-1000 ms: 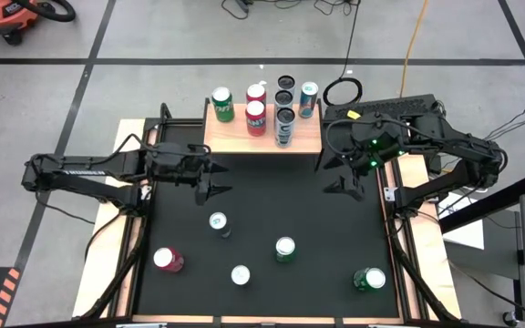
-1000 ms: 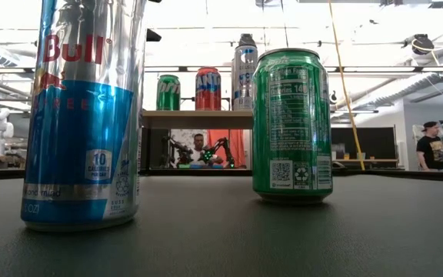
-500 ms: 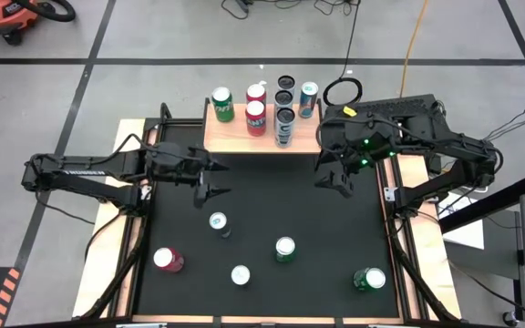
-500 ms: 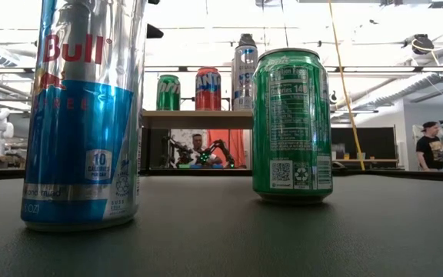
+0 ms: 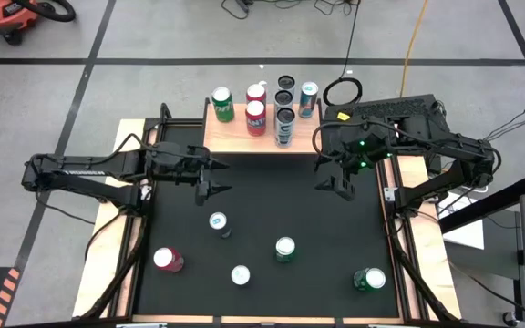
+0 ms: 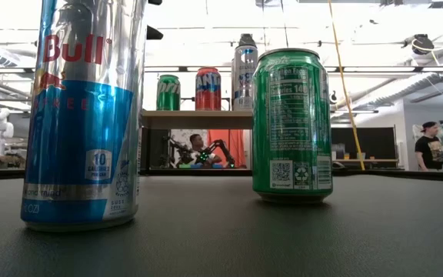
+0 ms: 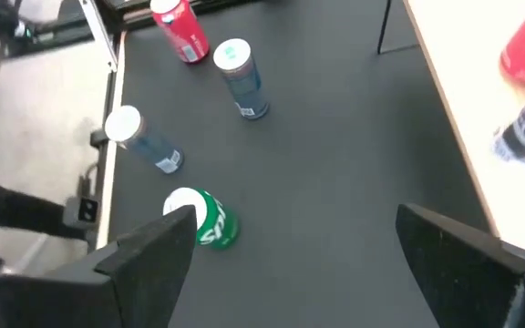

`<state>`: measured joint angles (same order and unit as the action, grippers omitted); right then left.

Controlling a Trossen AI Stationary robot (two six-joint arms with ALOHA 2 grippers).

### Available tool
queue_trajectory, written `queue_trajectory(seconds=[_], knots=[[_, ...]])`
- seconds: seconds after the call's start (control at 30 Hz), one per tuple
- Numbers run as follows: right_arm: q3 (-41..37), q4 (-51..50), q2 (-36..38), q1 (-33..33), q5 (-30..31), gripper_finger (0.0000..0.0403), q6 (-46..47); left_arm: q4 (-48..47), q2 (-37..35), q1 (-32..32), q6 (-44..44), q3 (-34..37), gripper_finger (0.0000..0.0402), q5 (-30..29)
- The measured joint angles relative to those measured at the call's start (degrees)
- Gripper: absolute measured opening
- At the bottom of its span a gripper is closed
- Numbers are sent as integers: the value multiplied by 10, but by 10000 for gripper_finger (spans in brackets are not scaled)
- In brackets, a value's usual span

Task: Place canned beverage on shelf
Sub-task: Put the orange soda can on the shelf aligned with the other orange soda can

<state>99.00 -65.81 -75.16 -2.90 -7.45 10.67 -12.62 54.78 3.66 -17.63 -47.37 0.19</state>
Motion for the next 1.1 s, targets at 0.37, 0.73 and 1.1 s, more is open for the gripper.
queue_trajectory(seconds=[0.37,0.73,1.1], knots=[[0,-9,0,0,1,357,-56,3,0,0,-16,0,349,-38],[-1,17,-2,0,39,357,-59,28,0,0,19,0,349,-40],[-120,163,-4,12,61,357,-99,95,9,-50,47,0,349,-37]])
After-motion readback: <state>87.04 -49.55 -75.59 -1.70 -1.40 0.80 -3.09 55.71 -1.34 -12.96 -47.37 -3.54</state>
